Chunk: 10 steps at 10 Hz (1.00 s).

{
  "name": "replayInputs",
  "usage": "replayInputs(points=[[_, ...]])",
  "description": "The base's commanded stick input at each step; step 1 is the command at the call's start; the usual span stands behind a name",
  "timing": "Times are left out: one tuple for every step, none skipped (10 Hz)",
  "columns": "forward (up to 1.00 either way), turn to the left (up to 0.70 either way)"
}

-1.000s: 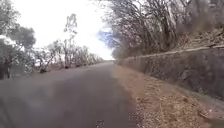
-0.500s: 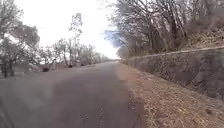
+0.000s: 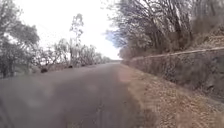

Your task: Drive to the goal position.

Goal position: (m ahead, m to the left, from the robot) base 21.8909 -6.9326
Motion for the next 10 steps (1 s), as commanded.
replayInputs(points=[[0.7, 0.0], [0.7, -0.01], [0.7, -0.03], [0.7, -0.25], [0.7, -0.21], [0.7, 0.0], [0.7, 0.0], [0.7, 0.0], [0.7, 0.0], [0.7, 0.0]])
